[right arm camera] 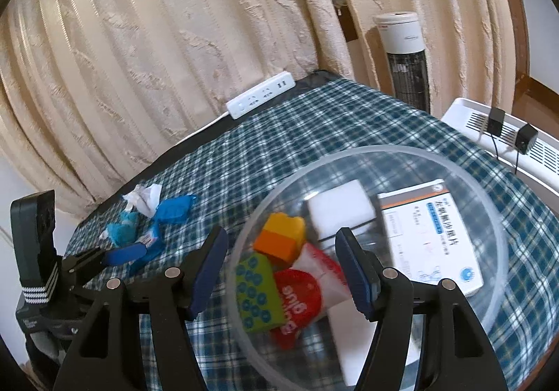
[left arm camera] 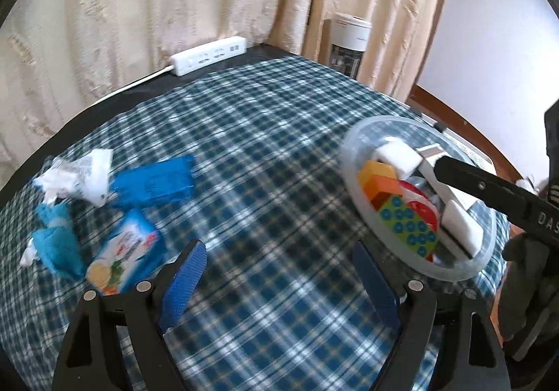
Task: Organize objects
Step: 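Withdraw both open grippers from the bowl toward the remaining items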
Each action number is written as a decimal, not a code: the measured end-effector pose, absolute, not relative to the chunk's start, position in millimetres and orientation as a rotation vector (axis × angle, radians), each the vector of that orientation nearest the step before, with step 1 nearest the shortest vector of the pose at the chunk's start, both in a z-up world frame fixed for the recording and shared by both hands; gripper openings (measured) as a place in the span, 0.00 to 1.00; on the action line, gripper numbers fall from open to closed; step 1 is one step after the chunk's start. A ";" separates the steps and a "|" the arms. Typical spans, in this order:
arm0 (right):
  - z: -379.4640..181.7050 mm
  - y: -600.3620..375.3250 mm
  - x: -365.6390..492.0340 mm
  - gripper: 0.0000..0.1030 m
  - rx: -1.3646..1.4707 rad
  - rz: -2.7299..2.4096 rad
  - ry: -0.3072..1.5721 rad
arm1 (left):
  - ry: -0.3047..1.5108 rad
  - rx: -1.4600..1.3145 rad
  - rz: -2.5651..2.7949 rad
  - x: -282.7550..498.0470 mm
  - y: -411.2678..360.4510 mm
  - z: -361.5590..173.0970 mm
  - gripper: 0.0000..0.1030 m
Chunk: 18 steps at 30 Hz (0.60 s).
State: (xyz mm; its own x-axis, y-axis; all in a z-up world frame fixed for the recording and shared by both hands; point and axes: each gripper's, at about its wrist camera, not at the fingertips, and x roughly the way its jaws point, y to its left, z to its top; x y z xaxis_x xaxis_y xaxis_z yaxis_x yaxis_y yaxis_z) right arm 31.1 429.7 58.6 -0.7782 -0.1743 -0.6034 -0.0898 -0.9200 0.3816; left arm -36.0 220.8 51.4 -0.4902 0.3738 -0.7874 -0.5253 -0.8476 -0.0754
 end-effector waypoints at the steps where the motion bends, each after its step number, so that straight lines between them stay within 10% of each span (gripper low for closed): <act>1: 59.0 426.1 30.4 0.64 1.029 -2.848 -0.610 | 0.231 -1.170 2.333 -36.3 215.9 52.5 0.86; 18: 63.1 358.8 20.1 0.64 1.044 -2.734 -0.482 | 0.063 -1.188 2.548 -53.3 113.3 68.5 0.89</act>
